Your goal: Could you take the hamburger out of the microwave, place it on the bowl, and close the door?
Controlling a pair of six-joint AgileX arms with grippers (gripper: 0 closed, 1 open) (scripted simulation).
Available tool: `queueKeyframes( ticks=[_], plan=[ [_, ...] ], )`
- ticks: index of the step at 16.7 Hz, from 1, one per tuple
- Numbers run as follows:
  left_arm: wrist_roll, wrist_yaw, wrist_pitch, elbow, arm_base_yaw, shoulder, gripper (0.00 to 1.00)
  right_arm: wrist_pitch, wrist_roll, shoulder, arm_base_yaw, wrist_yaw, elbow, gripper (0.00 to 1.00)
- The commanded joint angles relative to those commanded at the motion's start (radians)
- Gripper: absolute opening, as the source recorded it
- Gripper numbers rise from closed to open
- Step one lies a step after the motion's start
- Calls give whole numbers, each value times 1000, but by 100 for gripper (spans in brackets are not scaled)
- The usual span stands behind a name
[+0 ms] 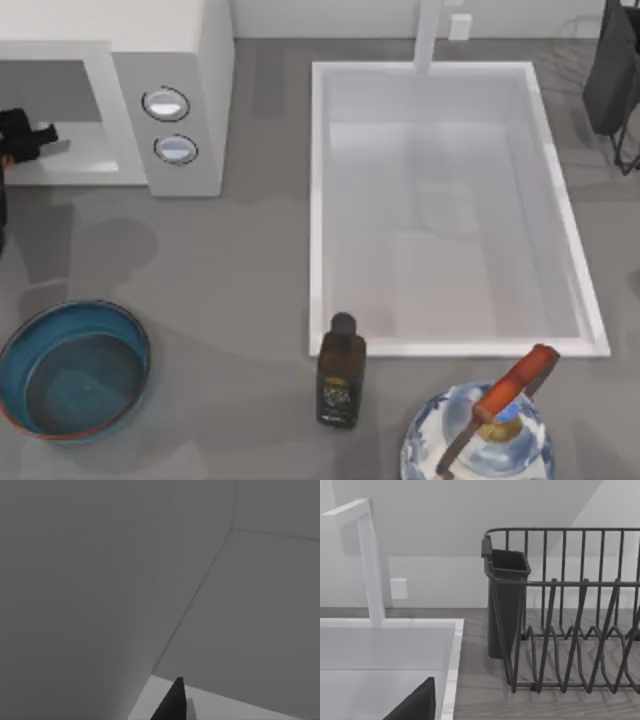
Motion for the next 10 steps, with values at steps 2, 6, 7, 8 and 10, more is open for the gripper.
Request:
queueKeyframes(
  ticks=[2, 6, 7, 8, 10],
  plan=[
    [5, 15, 86, -129, 17, -36, 0, 0, 0, 0, 0, 0, 0, 100],
    [15, 50, 281, -430, 54, -118, 0, 0, 0, 0, 0, 0, 0, 100],
    [17, 58, 327, -499, 62, -137, 0, 0, 0, 0, 0, 0, 0, 100],
    [19, 66, 370, -561, 71, -156, 0, 0, 0, 0, 0, 0, 0, 100],
    [23, 79, 442, -653, 84, -188, 0, 0, 0, 0, 0, 0, 0, 100]
  ],
)
